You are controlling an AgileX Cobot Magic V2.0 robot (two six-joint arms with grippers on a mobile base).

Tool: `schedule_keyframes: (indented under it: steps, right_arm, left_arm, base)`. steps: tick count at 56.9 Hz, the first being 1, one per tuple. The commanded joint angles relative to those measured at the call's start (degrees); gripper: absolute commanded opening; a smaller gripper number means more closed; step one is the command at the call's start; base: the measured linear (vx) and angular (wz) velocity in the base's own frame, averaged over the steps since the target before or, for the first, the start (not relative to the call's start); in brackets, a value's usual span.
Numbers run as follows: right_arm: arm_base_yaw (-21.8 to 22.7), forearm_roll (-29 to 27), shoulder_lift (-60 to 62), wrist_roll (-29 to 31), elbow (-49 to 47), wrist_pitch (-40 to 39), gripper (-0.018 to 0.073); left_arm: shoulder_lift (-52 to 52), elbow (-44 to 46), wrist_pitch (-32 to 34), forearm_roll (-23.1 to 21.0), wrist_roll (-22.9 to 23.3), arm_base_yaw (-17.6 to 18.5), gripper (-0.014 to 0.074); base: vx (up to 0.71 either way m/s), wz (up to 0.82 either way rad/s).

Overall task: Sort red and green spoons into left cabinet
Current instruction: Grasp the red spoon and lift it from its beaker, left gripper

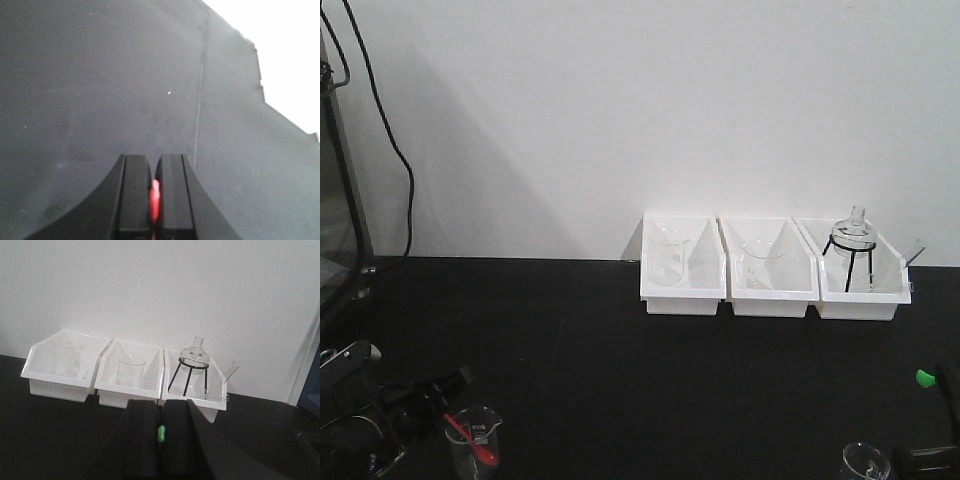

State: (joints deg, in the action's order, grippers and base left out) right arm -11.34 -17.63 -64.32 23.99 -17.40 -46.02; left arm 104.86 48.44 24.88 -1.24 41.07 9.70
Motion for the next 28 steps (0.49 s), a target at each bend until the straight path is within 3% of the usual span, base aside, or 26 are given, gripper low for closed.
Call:
schedule_keyframes:
  steps: [1, 10, 28]
  right_arm:
    - [0.2, 0.9, 1.1, 0.4, -1.4, -4.7, -0.0004]
    - [0.2, 0.9, 1.1, 0.4, -1.4, -4.7, -0.0004]
    - [0.2, 0.9, 1.1, 0.4, -1.4, -4.7, -0.0004]
  left_arm:
    - [-2.5, 1.8, 5.8, 0.1, 0.6, 0.0, -0.0008]
    - [-2.6, 1.8, 5.9, 0.6, 0.6, 0.0, -0.0007]
    - [-7.1, 1.8, 7.8, 8.2, 0.6, 0.0, -0.0006]
  base:
    - [0.0, 0.0]
    - [0.0, 0.0]
    - [0.0, 0.0]
